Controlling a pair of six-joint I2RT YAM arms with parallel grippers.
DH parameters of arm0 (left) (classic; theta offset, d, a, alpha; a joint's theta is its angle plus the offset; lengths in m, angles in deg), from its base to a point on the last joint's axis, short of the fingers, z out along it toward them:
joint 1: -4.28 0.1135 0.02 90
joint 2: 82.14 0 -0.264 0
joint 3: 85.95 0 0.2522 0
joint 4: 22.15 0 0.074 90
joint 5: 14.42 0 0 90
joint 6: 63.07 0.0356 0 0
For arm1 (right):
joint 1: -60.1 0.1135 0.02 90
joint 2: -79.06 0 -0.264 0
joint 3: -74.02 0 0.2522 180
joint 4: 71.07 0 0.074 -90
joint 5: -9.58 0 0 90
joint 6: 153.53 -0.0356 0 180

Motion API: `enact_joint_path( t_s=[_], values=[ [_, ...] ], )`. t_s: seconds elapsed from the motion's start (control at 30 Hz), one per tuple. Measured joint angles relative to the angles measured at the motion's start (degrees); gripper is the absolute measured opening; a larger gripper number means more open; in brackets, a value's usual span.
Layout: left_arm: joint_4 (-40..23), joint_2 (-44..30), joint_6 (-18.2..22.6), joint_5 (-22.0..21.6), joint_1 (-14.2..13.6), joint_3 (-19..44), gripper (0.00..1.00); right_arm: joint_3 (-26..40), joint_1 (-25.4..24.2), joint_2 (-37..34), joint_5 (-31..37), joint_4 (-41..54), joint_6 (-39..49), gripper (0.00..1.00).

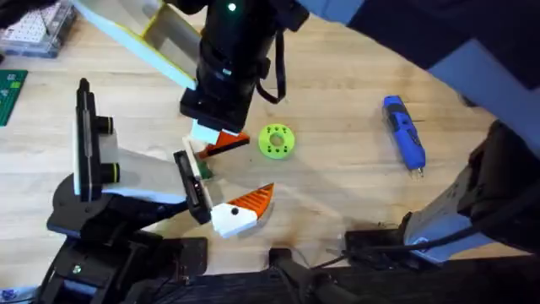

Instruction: Pick up the gripper from the table and insert it into the empty holder that is missing its gripper. Then pick up a screw, insert it into the mounting hole, and use the screwdriver to tighten it. Finally, clean up the table by picking up the vegetable and placing it into the bucket.

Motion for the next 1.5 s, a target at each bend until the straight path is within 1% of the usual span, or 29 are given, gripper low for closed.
enact_joint_path(
  t_s=[0.33,0.53,1.5],
  values=[
    [0.0,0.0,0.0,0.0,0.0,0.0,0.986,0.0,0.2,-1.0,0.0,0.1,0.0,0.008],
    [0.0,0.0,-0.9,-0.2,0.0,0.0,0.987,0.0,0.2,-2.4,0.1,0.4,0.0,0.008],
    [0.0,0.0,-1.0,-0.2,0.0,0.0,0.987,0.0,0.4,-2.5,-0.1,-1.4,0.0,0.008]
  ],
)
